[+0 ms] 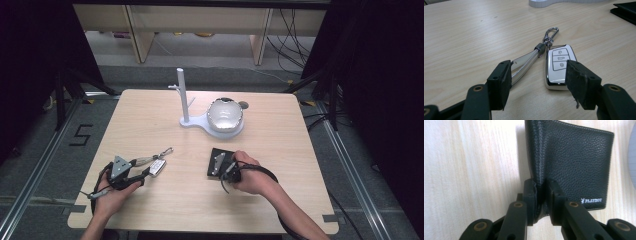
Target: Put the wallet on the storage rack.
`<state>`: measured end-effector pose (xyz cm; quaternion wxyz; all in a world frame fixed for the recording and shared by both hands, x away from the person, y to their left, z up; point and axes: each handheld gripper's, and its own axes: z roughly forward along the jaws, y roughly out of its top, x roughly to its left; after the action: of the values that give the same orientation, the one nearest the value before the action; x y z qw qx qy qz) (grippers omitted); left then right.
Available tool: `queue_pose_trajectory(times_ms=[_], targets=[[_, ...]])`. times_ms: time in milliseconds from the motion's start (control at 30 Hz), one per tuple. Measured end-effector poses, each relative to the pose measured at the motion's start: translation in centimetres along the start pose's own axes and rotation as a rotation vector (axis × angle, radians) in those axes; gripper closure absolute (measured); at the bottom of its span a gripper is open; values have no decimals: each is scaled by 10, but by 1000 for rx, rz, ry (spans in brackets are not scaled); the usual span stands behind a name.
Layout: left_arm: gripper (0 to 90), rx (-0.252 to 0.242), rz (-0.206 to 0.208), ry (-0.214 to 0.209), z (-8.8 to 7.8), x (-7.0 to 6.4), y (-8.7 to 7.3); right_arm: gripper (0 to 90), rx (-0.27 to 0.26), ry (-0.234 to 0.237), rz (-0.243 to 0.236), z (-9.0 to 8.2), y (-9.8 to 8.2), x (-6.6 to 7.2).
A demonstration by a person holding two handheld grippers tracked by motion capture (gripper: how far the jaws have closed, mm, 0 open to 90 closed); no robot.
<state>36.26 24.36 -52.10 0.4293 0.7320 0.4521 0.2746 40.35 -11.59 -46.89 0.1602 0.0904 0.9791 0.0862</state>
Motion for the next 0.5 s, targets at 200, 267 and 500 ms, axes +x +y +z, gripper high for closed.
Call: queue_pose_trajectory(times_ms=[200,267,500], targets=[[379,3,2,-1,0,1,-1,814,-20,7,-10,-17,1,-14],[379,0,0,-2,0,1,-2,818,-24,19,28,-32,2,-24],[368,7,10,8,1,1,-3,826,-49,71,44,-55,1,-48]])
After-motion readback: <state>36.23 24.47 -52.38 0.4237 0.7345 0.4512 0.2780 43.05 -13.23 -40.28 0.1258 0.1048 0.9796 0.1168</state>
